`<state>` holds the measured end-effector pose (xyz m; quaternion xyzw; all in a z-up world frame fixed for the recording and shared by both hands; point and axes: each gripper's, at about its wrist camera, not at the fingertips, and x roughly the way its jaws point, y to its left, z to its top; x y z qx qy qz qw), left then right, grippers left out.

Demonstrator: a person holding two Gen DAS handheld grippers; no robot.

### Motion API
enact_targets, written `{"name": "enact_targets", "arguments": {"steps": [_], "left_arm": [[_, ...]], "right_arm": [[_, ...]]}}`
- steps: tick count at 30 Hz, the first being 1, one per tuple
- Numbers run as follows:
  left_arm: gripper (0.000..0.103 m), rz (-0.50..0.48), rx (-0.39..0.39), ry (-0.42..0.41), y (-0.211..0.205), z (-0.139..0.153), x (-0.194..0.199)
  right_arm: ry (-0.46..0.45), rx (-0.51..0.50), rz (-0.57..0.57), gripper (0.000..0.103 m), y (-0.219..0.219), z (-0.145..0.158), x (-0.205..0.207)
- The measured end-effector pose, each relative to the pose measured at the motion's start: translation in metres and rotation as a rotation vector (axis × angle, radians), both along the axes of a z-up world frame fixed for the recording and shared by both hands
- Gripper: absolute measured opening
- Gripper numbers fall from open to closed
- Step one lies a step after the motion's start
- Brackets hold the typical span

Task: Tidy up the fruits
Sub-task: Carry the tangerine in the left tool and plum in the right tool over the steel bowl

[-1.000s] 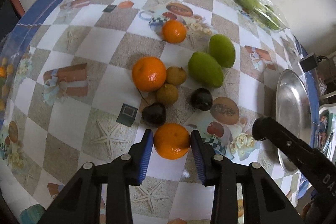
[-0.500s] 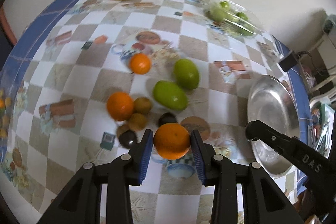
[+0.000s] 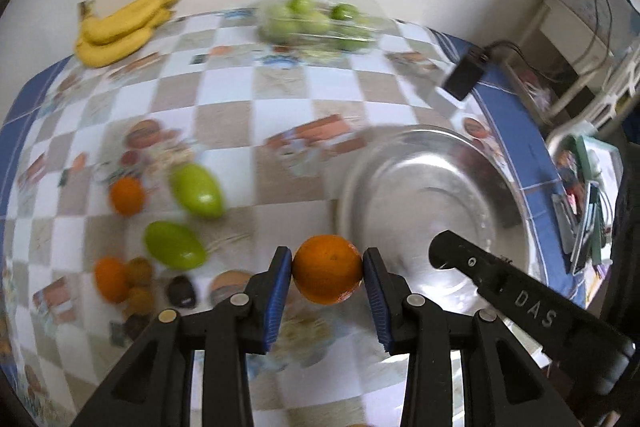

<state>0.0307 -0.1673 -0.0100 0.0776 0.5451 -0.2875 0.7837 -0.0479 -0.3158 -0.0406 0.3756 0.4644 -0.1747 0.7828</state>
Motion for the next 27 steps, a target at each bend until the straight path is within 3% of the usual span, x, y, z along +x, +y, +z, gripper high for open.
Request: {"name": "enact_targets", "arguments": {"steps": [14, 27], "left_arm": [[0.040, -0.118, -0.007, -0.017, -0.067, -0.032, 0.008], [0.040, -0.101, 0.019, -0.008, -0.069, -0.050, 0.017]], "right_arm": [[0.024, -0.030, -0.118, 0.025, -0.037, -0.003, -0.018], [0.050, -0.039, -0.103, 0.025, -0.034, -0.009, -0.014]]}}
